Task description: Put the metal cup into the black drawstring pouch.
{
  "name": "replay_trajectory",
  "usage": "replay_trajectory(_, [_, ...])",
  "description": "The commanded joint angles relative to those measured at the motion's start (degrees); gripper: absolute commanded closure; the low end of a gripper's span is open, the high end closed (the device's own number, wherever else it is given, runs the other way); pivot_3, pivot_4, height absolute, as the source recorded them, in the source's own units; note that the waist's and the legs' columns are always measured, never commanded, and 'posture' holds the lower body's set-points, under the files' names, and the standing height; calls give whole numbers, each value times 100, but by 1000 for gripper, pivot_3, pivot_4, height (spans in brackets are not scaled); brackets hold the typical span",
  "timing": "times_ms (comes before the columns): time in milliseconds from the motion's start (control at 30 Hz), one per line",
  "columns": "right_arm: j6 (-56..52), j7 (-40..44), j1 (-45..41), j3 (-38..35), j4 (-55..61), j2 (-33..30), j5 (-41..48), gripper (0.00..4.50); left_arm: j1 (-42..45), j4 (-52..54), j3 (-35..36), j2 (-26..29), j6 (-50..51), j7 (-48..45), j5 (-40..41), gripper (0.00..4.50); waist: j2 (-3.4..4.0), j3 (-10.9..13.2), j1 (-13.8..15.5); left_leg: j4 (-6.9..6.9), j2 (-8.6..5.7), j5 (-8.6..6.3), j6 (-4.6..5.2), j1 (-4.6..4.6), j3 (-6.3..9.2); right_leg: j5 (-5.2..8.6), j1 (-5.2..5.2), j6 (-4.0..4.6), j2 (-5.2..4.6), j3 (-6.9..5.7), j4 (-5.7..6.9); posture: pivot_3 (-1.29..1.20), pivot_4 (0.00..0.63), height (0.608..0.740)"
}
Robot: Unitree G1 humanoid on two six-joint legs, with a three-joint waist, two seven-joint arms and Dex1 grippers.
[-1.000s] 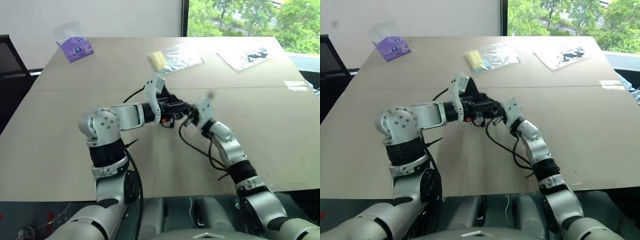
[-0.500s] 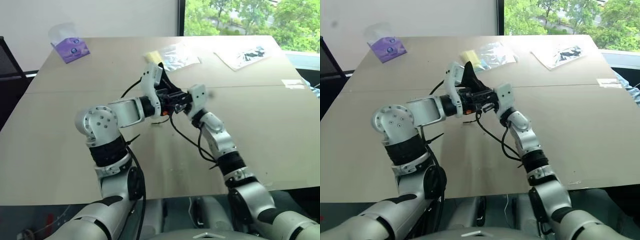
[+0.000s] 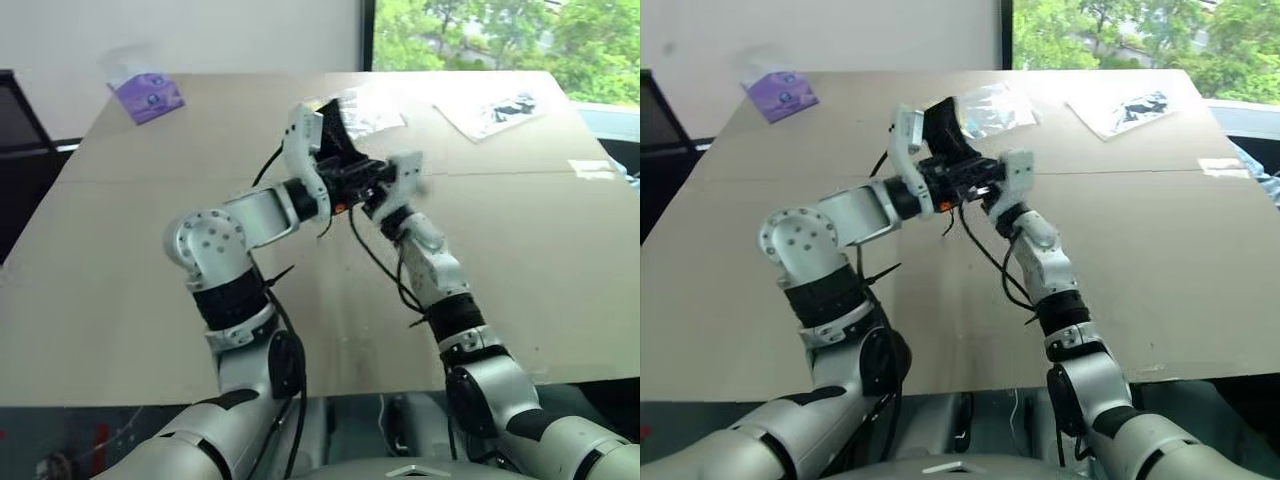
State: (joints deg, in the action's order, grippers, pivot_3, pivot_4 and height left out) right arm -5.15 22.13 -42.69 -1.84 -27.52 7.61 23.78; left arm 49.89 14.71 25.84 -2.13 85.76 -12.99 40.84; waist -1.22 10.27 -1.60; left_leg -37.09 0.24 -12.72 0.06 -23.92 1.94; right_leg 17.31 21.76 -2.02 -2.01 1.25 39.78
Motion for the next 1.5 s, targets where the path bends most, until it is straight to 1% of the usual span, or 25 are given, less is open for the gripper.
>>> replay_trajectory(33, [1004,-130,-370,1769,-497,-131,-2181,4474,181,285,-395,-274,57,-329,613,4500,1,1,-52,0,-4,0,0,1,-2,0,1,0,1,0,1,0,150,740])
replay_trajectory(67, [1329,-145,-378,2119,-620,-292,-2700,4474,170,295,-391,-285,58,-325,620,4500,3,2,-76,1,-6,0,1,2,-10,0,6,0,3,5,4,0,150,740])
replay_trajectory(133, [829,79,-254,1366,-418,267,-1537,4474,148,295,-257,-362,14,-231,629,4500,-5,1,-80,8,-8,1,1,11,-11,1,7,-1,16,5,8,0,150,740])
replay_trajectory(167, [616,130,-227,1046,-336,474,-1091,4474,141,295,-214,-388,-5,-196,625,4500,-5,1,-92,7,4,1,-1,9,-6,1,5,-1,15,3,6,0,150,740])
replay_trajectory(267, [63,77,-222,434,-65,711,-260,4474,77,319,-69,-418,-64,-146,638,4500,-2,3,-30,13,10,3,-6,3,-1,1,8,0,8,3,5,0,150,740])
replay_trajectory(300, [-20,25,-223,373,-32,689,-176,4474,45,328,-39,-425,-73,-140,646,4500,-2,3,-12,9,7,3,-6,-1,5,1,3,0,4,2,1,0,150,740])
replay_trajectory(333, [-3,22,-215,456,-27,601,-272,4474,16,335,-32,-432,-79,-134,659,4500,-2,3,-10,7,3,3,-5,-1,3,1,3,0,1,1,0,0,150,740])
replay_trajectory(367, [175,51,-205,702,-79,451,-604,4474,-4,335,-48,-438,-71,-138,675,4500,-2,3,-18,6,0,2,-4,-1,2,1,3,0,0,1,0,0,150,740])
replay_trajectory(467, [1013,126,-232,1749,-502,-55,-2089,4474,-20,289,-204,-478,-58,-215,736,4500,-2,3,-60,7,-3,2,-4,5,-3,0,4,0,6,1,3,0,150,740])
replay_trajectory(500, [1127,132,-232,1784,-627,-35,-2203,4474,-11,249,-228,-494,-69,-231,742,4500,-2,3,-62,9,-3,3,-5,7,-2,1,4,0,9,1,5,0,150,740])
replay_trajectory(600, [902,215,-205,1338,-645,314,-1740,4474,-42,104,-258,-422,-173,-258,663,4500,-3,4,-85,11,2,3,-5,8,-3,1,5,0,10,1,5,0,150,740])
replay_trajectory(700, [446,332,-74,1018,-254,463,-1244,4474,-203,-25,-277,-127,-316,-309,508,4500,-3,4,-79,11,5,3,-6,8,-5,1,5,0,9,2,4,0,150,740])
replay_trajectory(767, [41,380,57,866,90,443,-912,4474,-213,-243,-6,-28,-358,-211,475,4500,-3,3,-42,11,4,3,-5,8,-3,1,4,0,8,0,3,0,150,740])
replay_trajectory(867, [-462,491,267,833,620,222,-628,4474,-195,-590,254,252,-475,-213,430,4500,-3,3,-31,9,1,3,-5,5,1,1,3,0,6,-3,1,0,150,740])
replay_trajectory(933, [-705,494,377,788,887,106,-524,3772,-142,-908,460,445,-552,-183,439,4500,-3,4,-37,9,0,3,-5,5,1,1,4,0,5,-4,2,0,150,740])
replay_trajectory(967, [-785,510,422,812,980,27,-560,3557,-131,-1025,490,546,-598,-211,448,4500,-3,4,-47,10,0,3,-5,5,2,1,4,0,6,-5,2,0,150,740])
replay_trajectory(1000, [-848,539,468,857,1057,-38,-603,2957,-130,-1107,498,623,-628,-233,469,4500,-3,4,-57,10,1,3,-5,5,2,1,5,0,6,-6,3,0,150,740])
replay_trajectory(1033, [-910,545,509,885,1123,-77,-635,2575,-128,-1193,536,678,-637,-226,508,4500,-3,4,-66,10,1,3,-5,6,2,1,5,0,6,-5,4,0,150,740])
replay_trajectory(1067, [-979,529,541,884,1170,-86,-634,2077,-126,-1274,596,704,-628,-197,556,4500,-3,4,-68,11,1,3,-5,6,2,1,6,0,7,-5,4,0,150,740])
replay_trajectory(1100, [-1038,509,564,870,1203,-86,-621,1381,-127,-1346,658,723,-621,-165,592,4500,-3,4,-68,11,1,3,-5,6,1,1,6,0,7,-5,4,0,150,740])
replay_trajectory(1133, [-1077,509,579,860,1233,-91,-609,1030,-138,-1405,707,743,-607,-140,625,4500,-3,4,-66,11,1,3,-5,6,2,1,6,0,7,-5,3,0,150,740])
replay_trajectory(1300, [-1355,351,638,767,1522,-181,-602,1030,-249,-1679,1034,911,-522,-17,758,4500,-3,4,-63,11,1,2,-5,6,2,1,6,0,4,-5,3,0,150,740])
replay_trajectory(1433, [-1851,604,843,727,2297,-670,-450,1030,-242,-2136,1331,1160,-520,52,857,4500,-3,4,-56,11,1,2,-4,6,3,1,5,0,3,-7,3,0,150,740])
replay_trajectory(1467, [-1980,652,897,738,2475,-776,-403,502,-237,-2208,1335,1218,-534,39,870,4500,-3,4,-54,11,0,2,-4,6,3,1,6,0,3,-7,2,0,150,740])
replay_trajectory(1500, [-2077,677,937,764,2617,-863,-386,271,-233,-2262,1328,1264,-547,28,880,4500,-3,4,-50,11,0,2,-4,5,3,1,6,0,2,-7,2,0,150,740])
